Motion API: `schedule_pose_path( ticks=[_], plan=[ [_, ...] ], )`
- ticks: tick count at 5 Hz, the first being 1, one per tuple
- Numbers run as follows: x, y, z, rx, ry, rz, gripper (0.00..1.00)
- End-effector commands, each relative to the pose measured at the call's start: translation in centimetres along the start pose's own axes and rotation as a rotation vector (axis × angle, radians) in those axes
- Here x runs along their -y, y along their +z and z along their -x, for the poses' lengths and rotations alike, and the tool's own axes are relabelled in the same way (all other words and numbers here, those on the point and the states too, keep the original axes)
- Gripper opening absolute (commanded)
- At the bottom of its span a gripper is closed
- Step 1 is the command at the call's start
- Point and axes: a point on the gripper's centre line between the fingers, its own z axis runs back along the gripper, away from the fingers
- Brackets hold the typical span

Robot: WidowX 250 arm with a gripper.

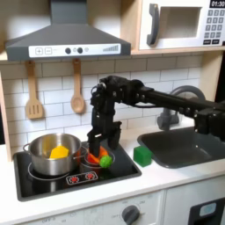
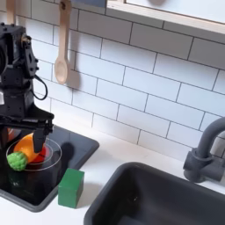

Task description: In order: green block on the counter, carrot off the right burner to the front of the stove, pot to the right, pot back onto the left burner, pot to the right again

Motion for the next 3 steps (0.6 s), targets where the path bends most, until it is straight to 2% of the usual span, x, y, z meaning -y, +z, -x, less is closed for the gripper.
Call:
schedule_pose_path(
  ticks=[1,3],
  plan=[
    [0.1,-1.0,-0.7,-0.017,0.01,0.004,1.0],
    [0.3,-1.3,-1.9,-0.013,0.015,0.003,1.0]
  ],
)
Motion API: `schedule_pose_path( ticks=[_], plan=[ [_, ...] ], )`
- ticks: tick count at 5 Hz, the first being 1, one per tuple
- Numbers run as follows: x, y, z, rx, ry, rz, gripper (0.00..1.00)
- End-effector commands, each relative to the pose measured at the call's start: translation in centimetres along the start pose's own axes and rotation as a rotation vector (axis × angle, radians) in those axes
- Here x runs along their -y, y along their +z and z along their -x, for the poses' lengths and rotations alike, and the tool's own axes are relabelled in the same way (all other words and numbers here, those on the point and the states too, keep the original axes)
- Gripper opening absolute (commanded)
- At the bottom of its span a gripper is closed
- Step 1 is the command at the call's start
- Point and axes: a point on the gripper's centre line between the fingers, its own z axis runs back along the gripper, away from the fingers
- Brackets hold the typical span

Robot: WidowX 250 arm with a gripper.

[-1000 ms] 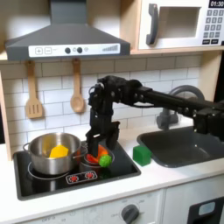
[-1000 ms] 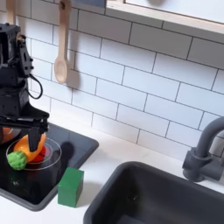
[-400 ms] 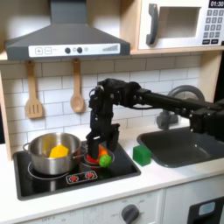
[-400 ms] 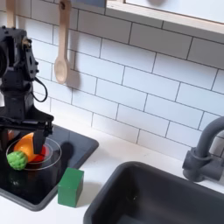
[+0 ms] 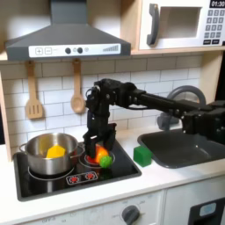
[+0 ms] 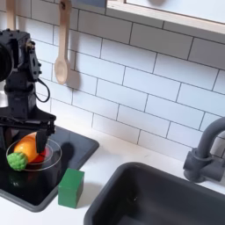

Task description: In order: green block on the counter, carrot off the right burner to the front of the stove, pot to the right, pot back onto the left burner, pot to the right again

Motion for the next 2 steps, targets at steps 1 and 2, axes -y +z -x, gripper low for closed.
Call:
schedule_pose_path(
  ticks=[1,2],
  plan=[
    [0.69,-0.27,-0.51,-0.001,-0.009,0.001,1.0],
    [0.69,-0.62,-0.05,-0.016,-0.009,0.001,1.0]
  ],
)
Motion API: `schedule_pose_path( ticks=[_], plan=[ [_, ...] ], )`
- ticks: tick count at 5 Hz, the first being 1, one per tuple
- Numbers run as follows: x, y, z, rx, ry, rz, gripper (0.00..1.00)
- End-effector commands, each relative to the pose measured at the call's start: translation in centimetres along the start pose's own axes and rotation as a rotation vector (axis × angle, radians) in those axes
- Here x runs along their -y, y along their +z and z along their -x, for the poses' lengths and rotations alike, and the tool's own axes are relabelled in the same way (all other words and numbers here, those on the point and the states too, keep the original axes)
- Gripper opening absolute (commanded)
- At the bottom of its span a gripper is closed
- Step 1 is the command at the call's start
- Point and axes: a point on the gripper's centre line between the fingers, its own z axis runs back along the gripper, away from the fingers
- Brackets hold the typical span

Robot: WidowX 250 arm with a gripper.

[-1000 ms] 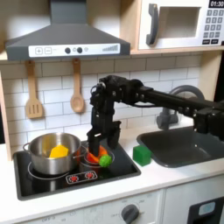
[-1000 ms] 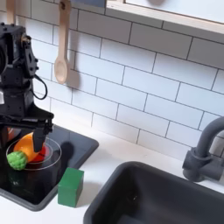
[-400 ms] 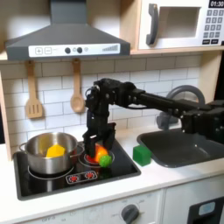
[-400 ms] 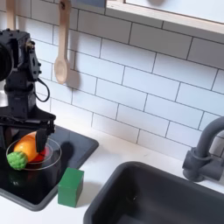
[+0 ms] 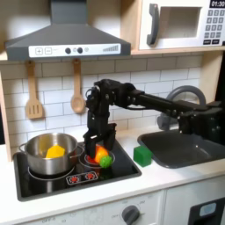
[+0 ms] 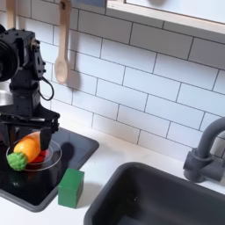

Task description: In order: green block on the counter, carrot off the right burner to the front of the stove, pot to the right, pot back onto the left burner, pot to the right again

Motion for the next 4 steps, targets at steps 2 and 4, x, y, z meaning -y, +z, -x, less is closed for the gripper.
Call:
schedule_pose_path(
  ticks=[2,4],
  plan=[
    [0.1,-0.7,0.7,-0.023,-0.012,-0.004,1.0],
    [0.0,-1.1,0.8,-0.036,-0.015,-0.005,1.0]
  ],
)
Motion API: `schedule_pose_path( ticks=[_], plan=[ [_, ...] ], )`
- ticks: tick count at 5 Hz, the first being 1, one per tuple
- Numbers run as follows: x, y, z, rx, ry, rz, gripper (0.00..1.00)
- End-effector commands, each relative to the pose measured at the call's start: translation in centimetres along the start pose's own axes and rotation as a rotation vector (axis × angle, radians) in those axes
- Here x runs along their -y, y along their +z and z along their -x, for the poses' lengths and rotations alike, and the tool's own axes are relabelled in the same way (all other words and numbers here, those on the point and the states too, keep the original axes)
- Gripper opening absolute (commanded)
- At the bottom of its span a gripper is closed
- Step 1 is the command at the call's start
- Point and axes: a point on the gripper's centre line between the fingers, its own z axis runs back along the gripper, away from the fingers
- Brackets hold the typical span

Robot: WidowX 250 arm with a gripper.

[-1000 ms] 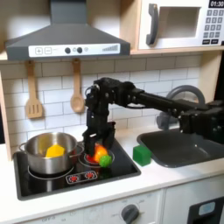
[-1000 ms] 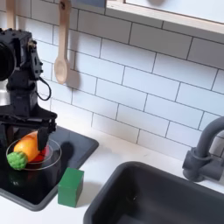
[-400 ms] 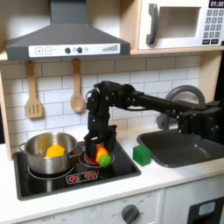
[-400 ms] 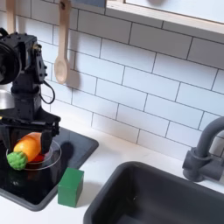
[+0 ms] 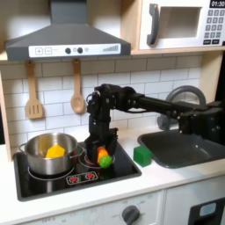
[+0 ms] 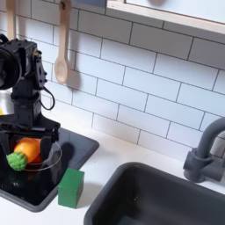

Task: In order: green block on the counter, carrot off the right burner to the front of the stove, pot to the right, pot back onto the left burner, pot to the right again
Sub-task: 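Move the carrot off the right burner to the front of the stove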

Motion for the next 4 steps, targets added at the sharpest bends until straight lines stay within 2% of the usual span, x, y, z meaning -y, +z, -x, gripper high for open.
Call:
schedule_pose_path(
  ticks=[1,4],
  plan=[
    [-0.03,-0.11,-0.09,0.003,-0.004,-0.002,0.0],
    [0.13,0.21,-0.09,0.005,-0.003,0.009,0.0]
  ],
)
